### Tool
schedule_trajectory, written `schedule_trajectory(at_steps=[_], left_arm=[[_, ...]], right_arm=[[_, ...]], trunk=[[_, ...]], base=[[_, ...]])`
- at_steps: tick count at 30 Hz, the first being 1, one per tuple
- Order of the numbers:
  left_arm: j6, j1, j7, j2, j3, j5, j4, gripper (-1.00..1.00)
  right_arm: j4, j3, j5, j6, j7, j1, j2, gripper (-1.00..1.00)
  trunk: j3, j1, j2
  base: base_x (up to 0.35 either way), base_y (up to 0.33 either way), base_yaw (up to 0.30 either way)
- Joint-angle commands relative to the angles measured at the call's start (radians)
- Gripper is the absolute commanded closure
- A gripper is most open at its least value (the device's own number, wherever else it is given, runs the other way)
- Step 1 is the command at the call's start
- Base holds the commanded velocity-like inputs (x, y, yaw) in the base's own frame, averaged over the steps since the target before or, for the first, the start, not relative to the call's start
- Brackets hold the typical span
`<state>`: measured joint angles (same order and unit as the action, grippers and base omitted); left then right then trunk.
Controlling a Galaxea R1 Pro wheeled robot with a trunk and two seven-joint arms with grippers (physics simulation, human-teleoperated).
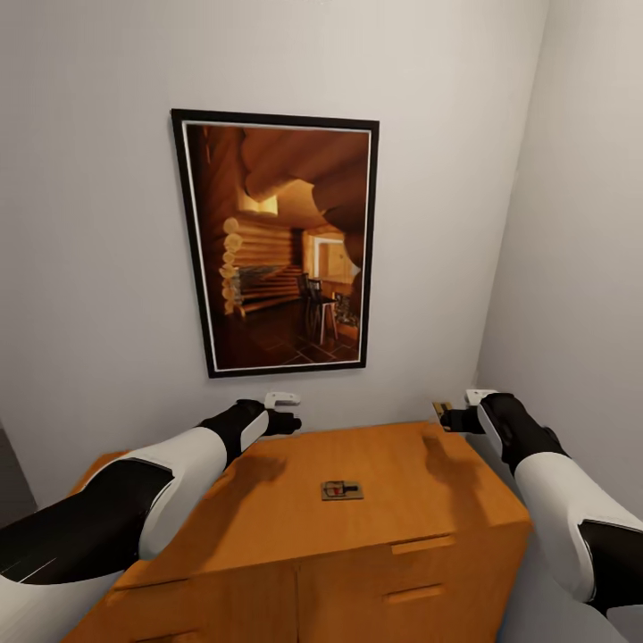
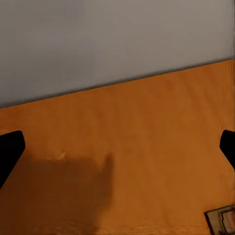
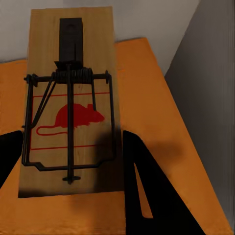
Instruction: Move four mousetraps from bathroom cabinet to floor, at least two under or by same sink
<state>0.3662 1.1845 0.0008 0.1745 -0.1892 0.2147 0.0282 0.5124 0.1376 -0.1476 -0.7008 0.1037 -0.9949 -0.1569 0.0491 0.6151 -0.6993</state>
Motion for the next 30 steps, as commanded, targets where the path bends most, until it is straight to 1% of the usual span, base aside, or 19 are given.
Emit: schedule_trajectory(at_steps=[1,8,13,18,30], left_arm=[[0.005,0.001,0.001,0.0,-0.009,0.009,0.001,-1.0],[0.004,0.001,0.001,0.0,-0.008,0.009,0.001,-1.0],[0.004,0.001,0.001,0.0,-0.008,0.009,0.001,-1.0],[0.004,0.001,0.001,0.0,-0.007,0.009,0.001,-1.0],[0.003,0.0,0.001,0.0,-0.007,0.01,0.002,-1.0]], right_arm=[[0.002,0.005,-0.009,-0.004,0.007,-0.001,0.0,1.0],[0.002,0.005,-0.009,-0.004,0.005,-0.001,0.0,1.0],[0.002,0.005,-0.008,-0.003,0.005,-0.001,0.0,1.0],[0.001,0.004,-0.008,-0.003,0.005,-0.001,0.006,1.0],[0.001,0.004,-0.01,-0.003,0.004,-0.001,0.008,1.0]], trunk=[[0.002,0.0,-0.002],[0.002,0.0,-0.002],[0.002,0.0,-0.002],[0.002,0.0,-0.002],[0.002,0.0,-0.002]], base=[[-0.328,0.0,0.001],[-0.313,0.0,0.001],[-0.11,0.0,0.021],[-0.014,0.0,0.226],[-0.001,0.0,0.273]])
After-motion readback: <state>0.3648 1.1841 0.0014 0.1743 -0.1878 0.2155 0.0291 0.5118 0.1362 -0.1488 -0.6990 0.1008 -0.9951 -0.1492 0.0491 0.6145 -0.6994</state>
